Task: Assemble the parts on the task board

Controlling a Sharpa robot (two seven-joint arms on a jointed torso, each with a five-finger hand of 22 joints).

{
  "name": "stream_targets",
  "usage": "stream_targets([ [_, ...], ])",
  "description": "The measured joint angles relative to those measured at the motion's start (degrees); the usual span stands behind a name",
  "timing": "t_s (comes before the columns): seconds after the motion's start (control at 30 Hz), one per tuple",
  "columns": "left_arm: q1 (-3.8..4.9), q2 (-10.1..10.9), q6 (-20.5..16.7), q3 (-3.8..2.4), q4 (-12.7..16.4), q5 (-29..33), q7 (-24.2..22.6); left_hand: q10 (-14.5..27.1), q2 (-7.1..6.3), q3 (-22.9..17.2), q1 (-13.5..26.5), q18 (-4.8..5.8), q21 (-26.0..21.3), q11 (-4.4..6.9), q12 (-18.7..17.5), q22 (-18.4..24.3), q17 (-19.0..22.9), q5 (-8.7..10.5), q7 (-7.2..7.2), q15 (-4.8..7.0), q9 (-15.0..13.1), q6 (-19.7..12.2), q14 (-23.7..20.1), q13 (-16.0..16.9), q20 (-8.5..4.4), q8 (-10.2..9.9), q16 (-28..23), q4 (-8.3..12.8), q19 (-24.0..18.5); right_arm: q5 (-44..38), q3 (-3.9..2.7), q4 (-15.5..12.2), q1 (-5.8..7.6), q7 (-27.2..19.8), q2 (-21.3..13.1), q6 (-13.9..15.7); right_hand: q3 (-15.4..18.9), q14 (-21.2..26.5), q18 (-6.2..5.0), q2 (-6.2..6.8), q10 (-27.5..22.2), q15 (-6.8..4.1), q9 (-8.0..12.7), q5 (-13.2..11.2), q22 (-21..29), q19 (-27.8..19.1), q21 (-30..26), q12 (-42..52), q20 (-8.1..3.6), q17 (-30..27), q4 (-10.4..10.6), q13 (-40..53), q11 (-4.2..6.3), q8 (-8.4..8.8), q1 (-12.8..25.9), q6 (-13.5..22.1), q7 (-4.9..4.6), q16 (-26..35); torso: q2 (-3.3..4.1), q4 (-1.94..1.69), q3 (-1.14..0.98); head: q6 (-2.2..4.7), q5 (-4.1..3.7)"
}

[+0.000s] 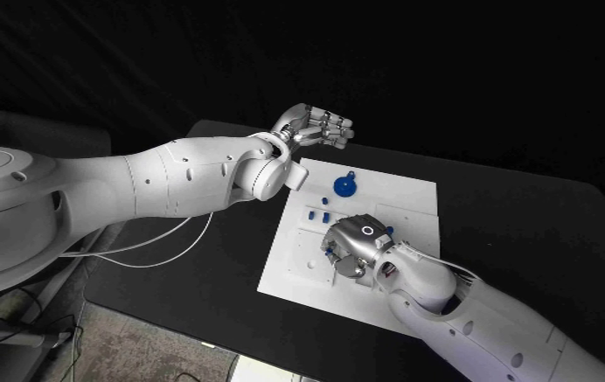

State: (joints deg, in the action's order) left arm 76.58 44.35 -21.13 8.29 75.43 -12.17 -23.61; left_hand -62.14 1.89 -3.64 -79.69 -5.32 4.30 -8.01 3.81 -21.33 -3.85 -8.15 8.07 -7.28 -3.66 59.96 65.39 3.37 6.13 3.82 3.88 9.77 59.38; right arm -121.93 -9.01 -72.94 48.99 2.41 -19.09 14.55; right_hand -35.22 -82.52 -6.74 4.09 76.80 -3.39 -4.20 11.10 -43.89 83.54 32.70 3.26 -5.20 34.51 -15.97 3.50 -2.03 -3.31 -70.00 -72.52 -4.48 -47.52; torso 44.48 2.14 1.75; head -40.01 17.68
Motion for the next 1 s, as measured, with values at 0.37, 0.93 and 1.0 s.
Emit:
stream_targets([
  [0.37,0.0,0.05,0.05,0.0,0.02,0.09,0.05,0.0,0.0,0.15,0.0,0.0,0.0,0.0,0.0,0.22,0.0,0.0,0.0,0.0,0.0,0.0,0.0,0.0,0.0,0.0,0.0,-0.15,0.0,-1.18,0.12,0.83,-0.02,1.21,0.36,0.36,-0.22,-0.01,0.0,0.01,0.0,0.01,-0.06,-0.01,-0.42,-0.01,-0.41,-0.01,0.01,-0.05,-0.09,0.0,0.0,-0.2,0.01,0.04,-0.03,0.04,0.01,-0.07,0.0,-0.12,-0.13],
  [0.93,0.0,-0.03,0.14,0.0,0.02,0.15,0.15,0.0,0.0,0.15,0.0,0.0,0.0,0.0,0.0,0.55,0.0,0.0,0.0,0.0,0.0,0.0,0.0,0.0,0.0,0.0,0.0,-0.15,0.0,-1.69,0.2,1.52,-0.16,2.13,0.96,1.23,-0.54,-0.08,-0.02,0.23,-0.01,-0.3,-0.03,-0.9,-0.8,0.09,-0.69,-0.03,0.11,-0.05,-0.08,0.03,0.02,-0.2,0.23,0.16,0.03,-0.25,-0.02,-0.04,0.09,-0.47,0.17],
  [1.0,0.0,-0.01,0.16,0.0,0.03,0.16,0.16,0.0,0.0,0.15,0.0,0.0,0.0,0.0,0.0,0.55,0.0,0.0,0.0,0.0,0.0,0.0,0.0,0.0,0.0,0.0,0.0,-0.15,0.0,-1.69,0.2,1.55,-0.16,2.13,0.94,1.07,-0.54,-0.08,-0.02,0.23,-0.01,-0.3,-0.03,-0.9,-1.24,0.09,-1.07,-0.04,0.11,-0.14,-0.08,0.03,0.02,-0.2,0.24,0.16,0.03,-0.25,-0.03,-0.04,0.1,-0.52,0.21],
])
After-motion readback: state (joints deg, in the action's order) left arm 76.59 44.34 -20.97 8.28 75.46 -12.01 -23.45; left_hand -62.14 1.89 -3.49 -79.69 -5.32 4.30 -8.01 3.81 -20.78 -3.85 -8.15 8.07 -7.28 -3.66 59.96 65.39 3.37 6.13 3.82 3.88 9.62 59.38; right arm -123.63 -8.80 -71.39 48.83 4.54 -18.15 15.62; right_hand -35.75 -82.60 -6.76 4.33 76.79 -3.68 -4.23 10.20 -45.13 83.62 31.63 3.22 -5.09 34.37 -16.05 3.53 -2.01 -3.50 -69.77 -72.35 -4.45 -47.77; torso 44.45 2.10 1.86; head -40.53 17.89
